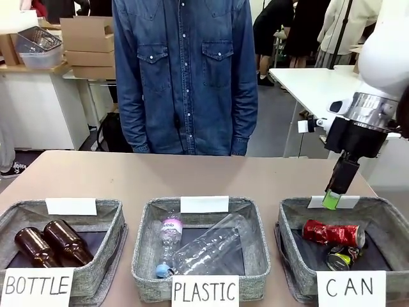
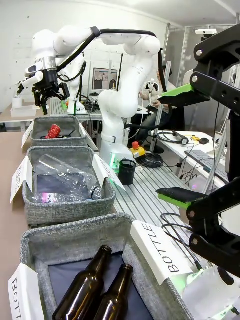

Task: Sort the can waste into the basket.
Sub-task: Pick up the can waste from the table and place it in the right Fabric basket.

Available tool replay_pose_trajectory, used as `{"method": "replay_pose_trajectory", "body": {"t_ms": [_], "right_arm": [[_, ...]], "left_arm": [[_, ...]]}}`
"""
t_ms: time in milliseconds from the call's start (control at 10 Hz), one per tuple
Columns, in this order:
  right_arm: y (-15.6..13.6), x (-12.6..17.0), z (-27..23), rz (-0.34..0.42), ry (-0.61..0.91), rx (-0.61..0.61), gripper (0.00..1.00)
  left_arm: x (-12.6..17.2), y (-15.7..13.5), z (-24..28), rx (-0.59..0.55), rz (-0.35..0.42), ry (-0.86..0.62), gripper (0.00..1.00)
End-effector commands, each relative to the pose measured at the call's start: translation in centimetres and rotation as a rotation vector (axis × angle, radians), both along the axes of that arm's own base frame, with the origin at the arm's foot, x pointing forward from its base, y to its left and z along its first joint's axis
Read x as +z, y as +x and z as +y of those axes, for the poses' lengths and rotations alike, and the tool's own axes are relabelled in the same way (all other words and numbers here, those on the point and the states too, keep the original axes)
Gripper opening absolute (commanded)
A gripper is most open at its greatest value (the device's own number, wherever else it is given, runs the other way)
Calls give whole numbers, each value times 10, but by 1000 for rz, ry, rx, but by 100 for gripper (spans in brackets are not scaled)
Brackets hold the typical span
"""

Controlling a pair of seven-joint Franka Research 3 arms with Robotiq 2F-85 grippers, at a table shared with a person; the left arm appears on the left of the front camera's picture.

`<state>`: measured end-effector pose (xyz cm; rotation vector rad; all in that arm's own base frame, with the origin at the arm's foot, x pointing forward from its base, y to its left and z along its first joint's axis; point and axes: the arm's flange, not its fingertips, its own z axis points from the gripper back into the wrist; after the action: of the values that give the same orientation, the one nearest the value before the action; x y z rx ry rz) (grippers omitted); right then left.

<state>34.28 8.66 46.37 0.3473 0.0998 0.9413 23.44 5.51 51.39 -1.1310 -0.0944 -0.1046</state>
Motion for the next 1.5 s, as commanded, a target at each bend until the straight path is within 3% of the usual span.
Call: {"method": "replay_pose_trajectory", "body": {"t_ms": [0,100,200,300,400,500,700,800,900,1400], "right_arm": [[1,-4,2,1,32,-57,100],[3,-3,3,12,58,-85,100],[7,5,3,38,189,-220,100],[11,14,1,12,336,-360,100],[19,32,-4,28,596,-710,100],[25,43,-10,125,762,-950,100],[33,45,-30,336,966,-1157,100],[37,42,-47,372,1121,-1242,100],[31,48,-28,253,548,-717,100],[31,48,-28,253,548,-717,100]], "left_arm": [[-1,-3,-1,-1,5,-10,85],[-1,-3,-1,-1,5,-10,85],[-1,-3,-1,-1,5,-10,85],[-1,-3,-1,-1,5,-10,85],[-1,-3,-1,-1,5,-10,85],[-1,-3,-1,-1,5,-10,85],[-1,-3,-1,-1,5,-10,85],[-1,-3,-1,-1,5,-10,85],[-1,-3,-1,-1,5,-10,85],[-1,-3,-1,-1,5,-10,85]]}}
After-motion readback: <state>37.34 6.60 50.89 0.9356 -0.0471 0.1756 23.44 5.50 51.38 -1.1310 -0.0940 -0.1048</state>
